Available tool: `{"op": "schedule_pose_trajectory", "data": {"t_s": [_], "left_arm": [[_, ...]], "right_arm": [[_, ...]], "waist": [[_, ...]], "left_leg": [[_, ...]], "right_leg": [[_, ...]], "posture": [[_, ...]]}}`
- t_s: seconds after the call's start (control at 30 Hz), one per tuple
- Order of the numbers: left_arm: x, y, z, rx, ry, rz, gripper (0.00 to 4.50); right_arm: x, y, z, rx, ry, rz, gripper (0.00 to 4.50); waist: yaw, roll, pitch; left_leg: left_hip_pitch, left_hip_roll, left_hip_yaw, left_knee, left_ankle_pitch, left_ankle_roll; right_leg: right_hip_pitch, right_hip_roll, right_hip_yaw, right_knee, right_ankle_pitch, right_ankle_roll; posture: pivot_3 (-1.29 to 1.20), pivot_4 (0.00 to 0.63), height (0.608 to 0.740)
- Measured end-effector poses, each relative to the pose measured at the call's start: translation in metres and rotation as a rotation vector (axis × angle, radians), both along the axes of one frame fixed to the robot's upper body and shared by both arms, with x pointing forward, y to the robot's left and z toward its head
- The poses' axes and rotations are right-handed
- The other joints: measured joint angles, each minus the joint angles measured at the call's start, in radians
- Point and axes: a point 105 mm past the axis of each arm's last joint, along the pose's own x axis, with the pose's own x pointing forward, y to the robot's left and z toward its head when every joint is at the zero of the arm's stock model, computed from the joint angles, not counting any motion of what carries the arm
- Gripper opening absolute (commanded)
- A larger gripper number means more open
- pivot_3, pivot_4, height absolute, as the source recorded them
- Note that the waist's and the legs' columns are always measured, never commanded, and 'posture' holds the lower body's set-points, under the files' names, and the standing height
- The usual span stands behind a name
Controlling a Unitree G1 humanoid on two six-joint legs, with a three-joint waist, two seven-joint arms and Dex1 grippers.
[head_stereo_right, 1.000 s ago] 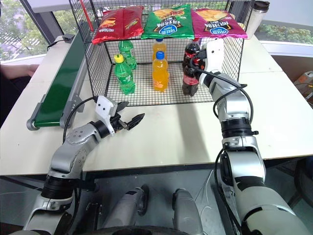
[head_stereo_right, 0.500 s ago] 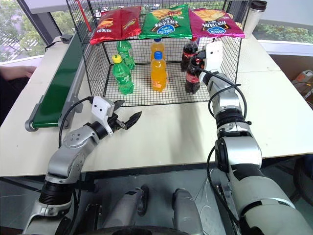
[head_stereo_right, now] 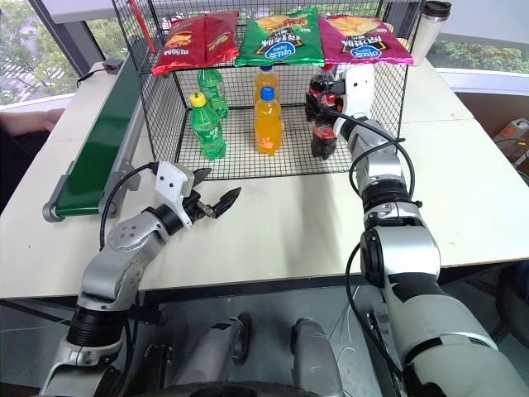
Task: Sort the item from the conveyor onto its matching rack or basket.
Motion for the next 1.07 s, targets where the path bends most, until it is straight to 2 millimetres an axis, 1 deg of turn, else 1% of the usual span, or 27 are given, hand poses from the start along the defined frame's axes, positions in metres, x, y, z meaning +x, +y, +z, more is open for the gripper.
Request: {"op": "schedule_pose_trajectory", "data": {"t_s": [0.1,0.2,0.27,0.33,0.4,0.5,0.63,0.7,0.8,0.9,1.0,1.07], "left_arm": [[0.0,-0.001,0.0,0.001,0.001,-0.003,4.5],[0.0,-0.002,-0.001,0.001,0.004,-0.007,4.5],[0.0,-0.002,-0.002,0.001,0.005,-0.007,4.5],[0.0,-0.002,-0.003,0.0,0.008,-0.009,4.5],[0.0,-0.003,-0.004,0.0,0.012,-0.013,4.5],[-0.001,-0.005,-0.007,-0.004,0.022,-0.029,4.5],[-0.002,-0.005,-0.012,-0.024,0.042,-0.026,4.5],[-0.002,-0.005,-0.013,-0.031,0.046,-0.024,4.5],[-0.002,-0.005,-0.013,-0.043,0.054,-0.02,4.5],[-0.002,0.0,-0.015,-0.064,0.066,0.0,4.5],[-0.005,0.007,-0.027,-0.056,0.109,0.023,4.5],[-0.009,0.01,-0.034,-0.05,0.134,0.032,4.5]], "right_arm": [[-0.004,0.0,0.001,-0.014,-0.013,0.017,4.43],[-0.012,-0.008,-0.003,-0.047,-0.012,0.02,4.43],[-0.02,-0.017,-0.009,-0.081,0.0,0.016,4.43],[-0.031,-0.026,-0.02,-0.12,0.036,0.021,4.43],[-0.043,-0.027,-0.03,-0.138,0.076,0.045,4.43],[-0.064,-0.02,-0.046,-0.136,0.128,0.104,4.43],[-0.088,0.001,-0.078,-0.093,0.224,0.186,4.43],[-0.098,0.011,-0.089,-0.083,0.263,0.22,4.43],[-0.113,0.024,-0.098,-0.046,0.295,0.283,4.43],[-0.124,0.029,-0.106,-0.03,0.332,0.318,4.43],[-0.133,0.033,-0.115,-0.019,0.369,0.342,4.43],[-0.135,0.034,-0.117,-0.014,0.381,0.349,4.43]], "waist": [[0.001,0.0,0.0],[0.006,0.0,0.0],[0.007,0.0,0.0],[0.006,0.0,0.0],[0.004,0.0,0.0],[0.002,0.001,-0.001],[0.004,0.001,-0.001],[0.005,0.001,-0.001],[0.007,0.001,-0.001],[0.007,0.0,-0.001],[0.006,0.001,-0.001],[0.005,0.001,-0.001]], "left_leg": [[0.0,0.0,0.0,0.0,0.0,0.0],[0.0,0.0,0.0,0.0,0.0,0.0],[0.0,0.0,0.0,0.0,0.0,0.0],[0.0,0.0,0.0,0.0,0.0,0.0],[0.0,0.0,0.0,0.0,0.0,0.0],[0.001,0.001,0.0,0.0,0.0,0.0],[0.002,0.001,0.0,0.002,0.0,0.0],[0.002,0.001,0.0,0.002,0.0,0.0],[0.002,0.0,0.0,0.003,-0.001,-0.002],[0.002,0.0,0.0,0.003,-0.002,-0.002],[0.002,0.0,0.0,0.002,-0.002,-0.003],[0.002,0.0,0.0,0.002,-0.002,-0.003]], "right_leg": [[0.0,0.0,0.0,0.0,0.0,0.0],[0.0,0.0,0.0,0.0,0.0,0.0],[0.0,0.0,0.0,0.0,0.0,0.0],[0.0,0.0,0.0,0.0,0.0,0.0],[0.0,0.0,0.0,0.001,0.0,-0.001],[0.0,-0.001,0.001,0.003,-0.002,-0.003],[0.0,-0.001,0.001,0.005,-0.002,-0.003],[0.0,-0.001,0.001,0.005,-0.002,-0.003],[0.001,-0.001,0.0,0.005,-0.002,-0.003],[0.001,-0.001,0.0,0.004,-0.002,-0.003],[0.001,-0.002,0.0,0.004,-0.002,-0.003],[0.001,-0.002,0.0,0.004,-0.002,-0.003]], "posture": [[0.0,0.15,0.738],[0.0,0.15,0.738],[0.0,0.15,0.738],[0.0,0.15,0.738],[0.0,0.15,0.738],[0.0,0.15,0.738],[0.0,0.15,0.738],[0.0,0.15,0.738],[0.0,0.15,0.738],[0.0,0.15,0.738],[0.0,0.15,0.738],[0.0,0.15,0.738]]}}
